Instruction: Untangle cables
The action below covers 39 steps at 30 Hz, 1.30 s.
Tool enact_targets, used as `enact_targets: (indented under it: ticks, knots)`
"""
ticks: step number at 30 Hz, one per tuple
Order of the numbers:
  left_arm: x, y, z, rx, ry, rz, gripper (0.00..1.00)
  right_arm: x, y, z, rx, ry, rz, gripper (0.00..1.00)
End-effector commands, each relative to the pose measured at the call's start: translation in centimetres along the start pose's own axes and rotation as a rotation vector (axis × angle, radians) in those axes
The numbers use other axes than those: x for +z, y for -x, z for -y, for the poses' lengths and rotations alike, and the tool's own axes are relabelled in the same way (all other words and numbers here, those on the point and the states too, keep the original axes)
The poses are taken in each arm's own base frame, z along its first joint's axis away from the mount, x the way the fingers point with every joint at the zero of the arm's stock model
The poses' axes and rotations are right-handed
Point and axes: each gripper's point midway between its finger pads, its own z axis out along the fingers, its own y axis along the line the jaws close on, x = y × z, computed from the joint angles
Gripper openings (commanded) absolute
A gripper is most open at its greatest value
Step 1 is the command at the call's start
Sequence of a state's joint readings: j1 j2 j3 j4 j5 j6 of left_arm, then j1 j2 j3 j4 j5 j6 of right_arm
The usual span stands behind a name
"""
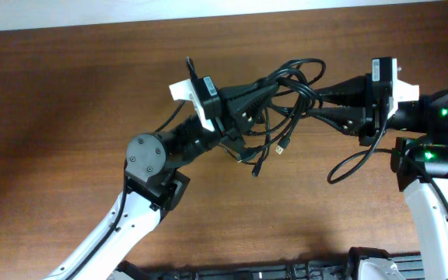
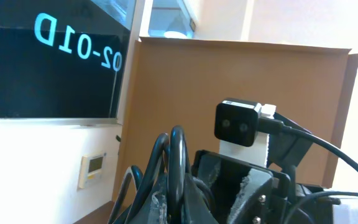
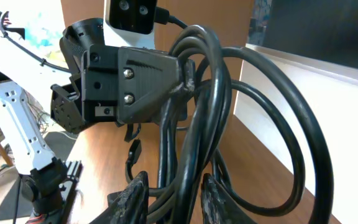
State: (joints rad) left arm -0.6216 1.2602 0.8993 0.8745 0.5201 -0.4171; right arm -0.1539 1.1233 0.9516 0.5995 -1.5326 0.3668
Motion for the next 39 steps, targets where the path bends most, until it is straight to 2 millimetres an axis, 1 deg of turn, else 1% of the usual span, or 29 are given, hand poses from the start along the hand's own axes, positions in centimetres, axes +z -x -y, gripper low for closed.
enact_targets:
  ticks: [1,2,5,7,9,10,11,14,18,20,21,22,23,24,25,26,27,28,30,31,32,34,36,38,39]
  knots:
    - [0.4,2.0,1.5,0.005,-0.033,0.045,0.00,-0.1,0.1,-0.2,0.003,0.002,-0.002,0.14]
    - [0.4,2.1,1.5,0.007,-0.035,0.048,0.00,-0.1,0.1,-0.2,0.003,0.002,-0.002,0.04]
    - [0.4,2.1,1.5,0.007,-0.034,0.049,0.00,-0.1,0.1,-0.2,0.003,0.006,-0.004,0.04]
    - [0.3,2.5,0.6,0.006,0.016,0.072,0.00,-0.1,0.0,-0.4,0.030,0.014,-0.007,0.04]
    - [0.1,4.0,-0.2,0.022,0.073,0.141,0.00,-0.1,-0.2,-0.3,0.054,0.014,-0.008,0.04]
    - [-0.1,5.1,-0.6,0.034,0.105,0.193,0.00,-0.1,-0.5,-0.2,0.095,0.014,-0.009,0.04]
    - [-0.6,6.8,-1.2,0.048,0.156,0.271,0.00,-0.1,-0.7,-0.1,0.127,0.014,-0.010,0.04]
    - [-1.6,9.6,-1.4,0.074,0.201,0.404,0.00,-0.1,-1.2,0.0,0.196,0.013,-0.011,0.04]
    - [-2.2,11.1,-0.7,0.094,0.186,0.472,0.00,-0.1,-1.5,0.0,0.235,0.012,-0.012,0.04]
    - [-2.9,12.3,-0.8,0.100,0.205,0.530,0.00,-0.1,-1.8,0.1,0.266,0.012,-0.013,0.04]
    - [-2.9,12.4,-0.7,0.102,0.202,0.535,0.00,-0.1,-1.8,0.1,0.266,0.012,-0.013,0.04]
    - [-2.5,11.7,-0.9,0.095,0.203,0.500,0.00,-0.1,-1.8,0.1,0.265,0.012,-0.013,0.05]
    - [-2.0,10.5,-1.3,0.088,0.208,0.444,0.00,-0.1,-1.8,0.1,0.265,0.012,-0.013,0.30]
    - [-1.4,9.0,-1.5,0.093,0.202,0.372,0.00,-0.1,-1.7,0.1,0.258,0.011,-0.013,0.52]
    - [-0.7,7.0,-1.7,0.091,0.192,0.281,0.00,-0.1,-1.6,0.4,0.246,-0.009,-0.007,0.58]
    - [-0.2,5.0,-1.9,0.083,0.180,0.190,0.00,-0.2,-1.5,1.1,0.246,-0.048,0.004,0.61]
    - [0.1,3.0,-1.9,0.082,0.162,0.104,0.00,-0.2,-1.4,1.8,0.245,-0.088,0.015,0.77]
    - [0.2,1.4,-2.1,0.057,0.156,0.039,0.00,-0.3,-1.2,2.9,0.243,-0.149,0.033,0.99]
    - [0.2,0.6,-2.2,0.042,0.156,0.005,0.00,-0.5,-1.0,3.9,0.240,-0.206,0.049,0.99]
    - [0.2,0.2,-1.9,0.045,0.139,-0.013,0.00,-0.8,-1.0,4.1,0.239,-0.221,0.051,0.99]
    - [0.3,-0.3,-1.2,0.054,0.096,-0.039,0.00,-1.1,-1.0,4.3,0.235,-0.233,0.052,0.99]
    - [0.3,-1.2,0.9,0.048,-0.027,-0.087,0.00,-2.0,-0.7,5.5,0.221,-0.302,0.068,0.99]
    - [0.2,-1.8,0.8,0.035,-0.029,-0.111,0.00,-1.9,0.0,5.3,0.169,-0.304,0.078,0.99]
    - [0.2,-1.9,0.6,0.032,-0.016,-0.112,0.00,-2.3,0.8,5.8,0.142,-0.369,0.101,0.99]
    - [0.2,-2.1,-0.7,0.021,0.054,-0.117,0.00,-3.2,1.8,6.9,0.146,-0.481,0.143,0.99]
